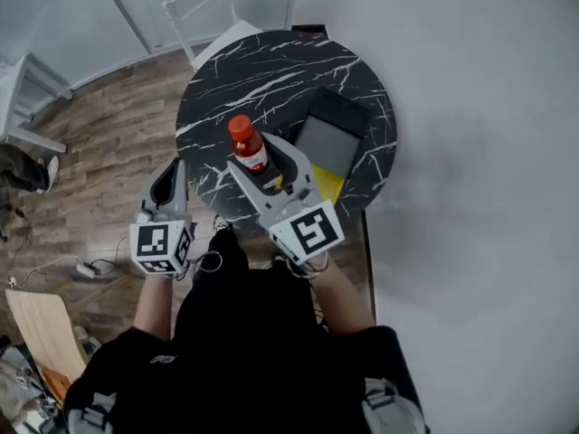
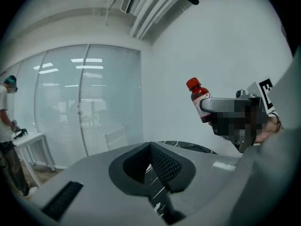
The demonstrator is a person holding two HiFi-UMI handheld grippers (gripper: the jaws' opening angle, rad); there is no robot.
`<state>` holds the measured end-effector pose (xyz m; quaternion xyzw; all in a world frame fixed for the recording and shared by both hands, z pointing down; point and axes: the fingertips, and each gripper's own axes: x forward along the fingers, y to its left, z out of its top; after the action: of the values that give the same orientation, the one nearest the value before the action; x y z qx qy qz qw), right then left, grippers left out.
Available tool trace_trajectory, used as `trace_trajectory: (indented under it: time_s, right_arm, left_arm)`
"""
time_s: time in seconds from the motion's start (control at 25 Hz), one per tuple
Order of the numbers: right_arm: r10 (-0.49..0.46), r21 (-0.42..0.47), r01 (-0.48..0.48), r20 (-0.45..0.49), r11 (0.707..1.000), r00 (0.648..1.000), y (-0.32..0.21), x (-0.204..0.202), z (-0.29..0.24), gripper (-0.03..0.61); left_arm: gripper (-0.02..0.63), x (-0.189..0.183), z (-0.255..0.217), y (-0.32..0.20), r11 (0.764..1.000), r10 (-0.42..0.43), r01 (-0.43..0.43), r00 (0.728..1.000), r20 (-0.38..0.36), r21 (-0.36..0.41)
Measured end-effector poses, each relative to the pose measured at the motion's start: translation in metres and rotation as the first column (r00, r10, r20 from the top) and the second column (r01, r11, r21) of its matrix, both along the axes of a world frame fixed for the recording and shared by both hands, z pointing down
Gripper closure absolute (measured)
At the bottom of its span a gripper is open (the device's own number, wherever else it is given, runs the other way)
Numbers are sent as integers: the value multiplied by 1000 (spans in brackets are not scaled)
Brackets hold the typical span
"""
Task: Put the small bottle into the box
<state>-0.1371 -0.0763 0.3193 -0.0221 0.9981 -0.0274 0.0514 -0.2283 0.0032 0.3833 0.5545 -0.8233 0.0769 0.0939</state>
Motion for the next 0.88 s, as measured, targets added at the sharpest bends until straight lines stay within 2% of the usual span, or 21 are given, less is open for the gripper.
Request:
trace_trajectory:
  time_s: [0.12, 0.24, 0.36, 0.48, 0.6, 0.76, 0.88]
  right_arm:
    - [103, -67, -105, -43, 992, 994, -11, -13, 14, 368]
    - [222, -83, -230, -92, 970, 971, -24, -13, 33, 368]
    - [338, -116, -353, -129, 928, 932, -32, -4, 48, 370]
    - [437, -147, -457, -148, 878, 887, -40, 10, 56, 369]
    - [505, -168, -532, -183, 830, 844, -40, 36, 68, 368]
    - [571, -193, -615, -241, 765, 785, -50, 69, 91, 369]
    - [599, -227, -661, -288, 715, 747, -56, 89, 118, 369]
  left_arm:
    - [614, -14, 9, -27, 990, 137, -138, 990, -33, -15]
    - [614, -17, 19, -52, 957, 289, -291, 956, -53, -19]
    - [614, -13, 31, -72, 905, 421, -424, 903, -83, -20]
    - [614, -6, 45, -92, 856, 512, -516, 853, -99, -25]
    - [614, 12, 61, -102, 809, 578, -587, 805, -134, -34]
    - [614, 42, 84, -112, 734, 659, -676, 732, -173, -64]
    - [614, 63, 102, -118, 688, 699, -720, 691, -186, -91]
